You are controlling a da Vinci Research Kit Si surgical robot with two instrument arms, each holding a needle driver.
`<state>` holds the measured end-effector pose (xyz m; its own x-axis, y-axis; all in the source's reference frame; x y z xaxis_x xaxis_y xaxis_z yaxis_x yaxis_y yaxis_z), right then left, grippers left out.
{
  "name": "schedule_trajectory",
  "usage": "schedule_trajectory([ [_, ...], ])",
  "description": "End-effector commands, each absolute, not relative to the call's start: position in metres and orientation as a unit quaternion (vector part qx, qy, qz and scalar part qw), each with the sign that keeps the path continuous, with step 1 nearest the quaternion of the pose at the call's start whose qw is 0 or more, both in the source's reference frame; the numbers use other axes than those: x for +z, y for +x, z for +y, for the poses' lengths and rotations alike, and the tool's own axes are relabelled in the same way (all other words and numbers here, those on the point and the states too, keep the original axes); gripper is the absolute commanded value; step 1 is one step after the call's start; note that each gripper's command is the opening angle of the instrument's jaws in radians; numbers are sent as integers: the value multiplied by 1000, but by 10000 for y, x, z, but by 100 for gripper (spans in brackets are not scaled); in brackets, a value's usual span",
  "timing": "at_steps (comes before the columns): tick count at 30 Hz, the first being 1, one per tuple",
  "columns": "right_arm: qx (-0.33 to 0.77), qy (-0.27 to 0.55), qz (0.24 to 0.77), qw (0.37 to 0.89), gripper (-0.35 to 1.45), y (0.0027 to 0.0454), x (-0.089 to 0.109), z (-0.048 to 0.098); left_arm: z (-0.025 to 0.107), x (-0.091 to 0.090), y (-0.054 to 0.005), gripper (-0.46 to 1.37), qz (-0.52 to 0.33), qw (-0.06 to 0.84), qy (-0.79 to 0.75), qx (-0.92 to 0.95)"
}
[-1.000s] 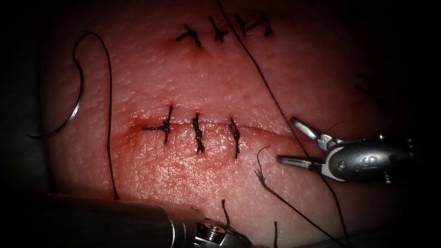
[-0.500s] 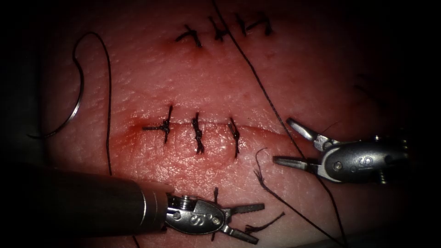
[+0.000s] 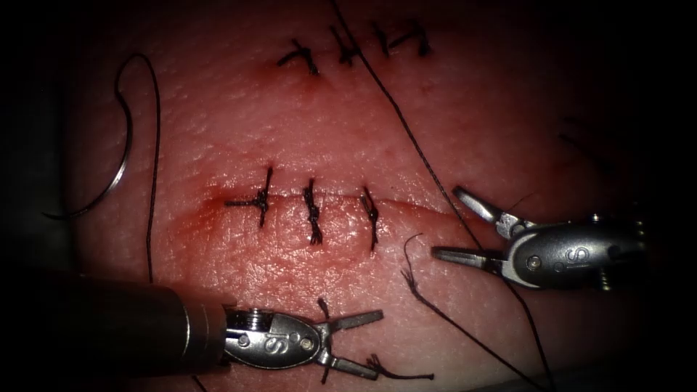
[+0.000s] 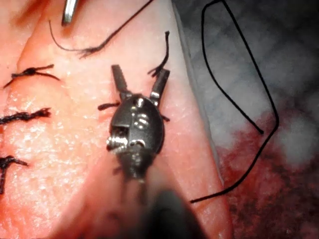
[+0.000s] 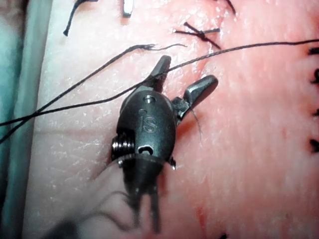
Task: Wound Closure
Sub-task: Set down suture off-cut
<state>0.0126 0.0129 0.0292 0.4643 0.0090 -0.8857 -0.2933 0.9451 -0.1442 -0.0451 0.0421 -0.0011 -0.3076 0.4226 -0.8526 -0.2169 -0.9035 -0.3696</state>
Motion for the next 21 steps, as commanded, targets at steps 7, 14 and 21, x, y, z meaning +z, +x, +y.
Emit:
schedule_trajectory([
  [7, 88, -137, 510, 844, 111, 125, 292, 129, 443, -73, -458, 84, -114, 234, -592, 762],
  [14, 87, -134, 512, 844, 104, 120, 290, 131, 452, -99, -459, 85, -112, 218, -604, 758],
  [21, 87, -135, 511, 844, 105, 122, 290, 130, 414, -71, -483, 82, -128, 205, -603, 760],
])
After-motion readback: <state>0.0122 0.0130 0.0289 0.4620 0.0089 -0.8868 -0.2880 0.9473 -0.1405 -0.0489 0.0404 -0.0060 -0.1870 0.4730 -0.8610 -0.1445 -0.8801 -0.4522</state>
